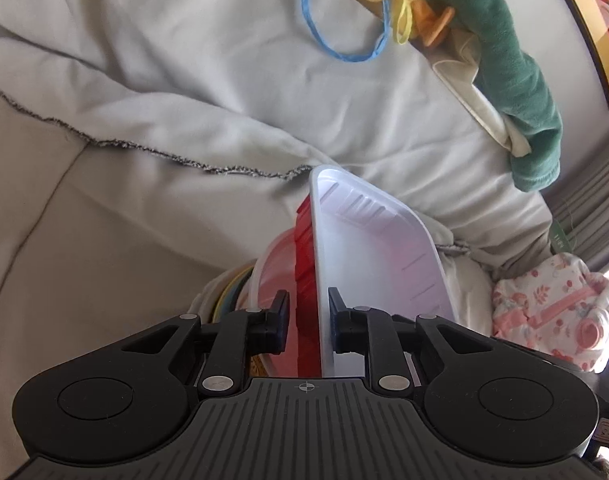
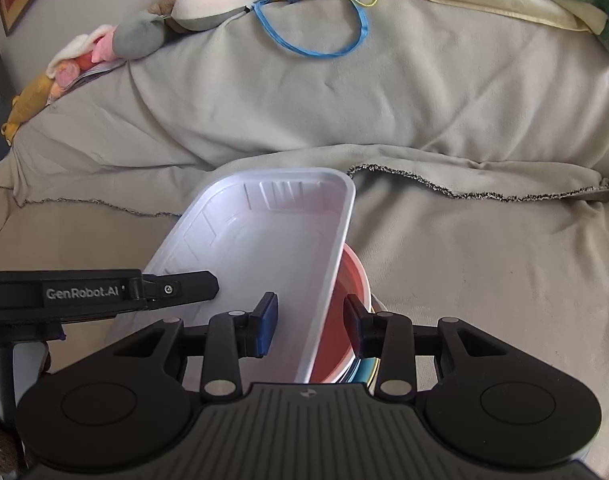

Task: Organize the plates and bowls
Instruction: 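Lift the white tray with both tools and carry it over the bowl stack, then lower the white tray onto the white bowl with both tools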

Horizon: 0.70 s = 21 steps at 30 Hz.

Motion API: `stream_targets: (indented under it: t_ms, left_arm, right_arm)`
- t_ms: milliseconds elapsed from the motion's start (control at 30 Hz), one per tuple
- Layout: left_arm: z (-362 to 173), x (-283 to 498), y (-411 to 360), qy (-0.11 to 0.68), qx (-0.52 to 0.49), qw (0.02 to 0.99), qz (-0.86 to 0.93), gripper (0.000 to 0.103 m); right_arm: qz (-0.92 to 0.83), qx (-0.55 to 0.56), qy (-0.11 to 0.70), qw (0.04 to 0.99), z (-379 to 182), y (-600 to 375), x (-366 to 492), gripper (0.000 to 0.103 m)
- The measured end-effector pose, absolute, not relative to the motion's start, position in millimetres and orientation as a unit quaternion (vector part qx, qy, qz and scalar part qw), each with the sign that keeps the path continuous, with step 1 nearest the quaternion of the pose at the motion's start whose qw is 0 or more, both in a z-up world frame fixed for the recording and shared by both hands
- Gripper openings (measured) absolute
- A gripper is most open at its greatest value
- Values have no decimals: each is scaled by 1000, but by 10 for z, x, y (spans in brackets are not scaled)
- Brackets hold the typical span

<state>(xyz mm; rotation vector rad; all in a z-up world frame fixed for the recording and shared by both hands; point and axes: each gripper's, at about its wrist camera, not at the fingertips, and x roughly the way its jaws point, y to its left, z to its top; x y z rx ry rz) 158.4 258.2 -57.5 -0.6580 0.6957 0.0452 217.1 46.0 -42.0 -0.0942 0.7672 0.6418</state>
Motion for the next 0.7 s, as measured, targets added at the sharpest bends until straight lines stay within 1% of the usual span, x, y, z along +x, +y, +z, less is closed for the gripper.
stream_targets:
  t_ms: [100, 167, 300, 433, 500, 567, 700]
  left_arm:
    - [-498, 1487, 2569, 324, -305, 895, 33, 22]
    - [-440, 1425, 2568, 315, -295, 901, 42, 23]
    - [-421, 1419, 2565, 313, -284, 906, 43, 24]
    - [-460, 1441, 2600, 318, -295, 900, 47, 22]
    - [-429, 1391, 2622, 306, -305, 901, 37, 22]
    - [-388, 1354, 2660, 297, -325, 898, 14, 23]
    - [-319, 1341, 2712, 290, -332, 897, 14, 23]
  right_arm:
    - [305, -52, 366, 878, -423, 440, 2172, 37]
    - [306, -49, 366, 878, -433, 415, 2183, 35]
    - [304, -48, 362, 880, -441, 415, 2166, 33]
    - [304, -58, 348, 885, -403, 412, 2090, 34]
    - [302, -58, 335, 891, -364, 361, 2074, 34]
    - [298, -51, 329, 895, -333, 299, 2100, 36]
    - [293, -15, 346, 891, -341, 165, 2237, 36]
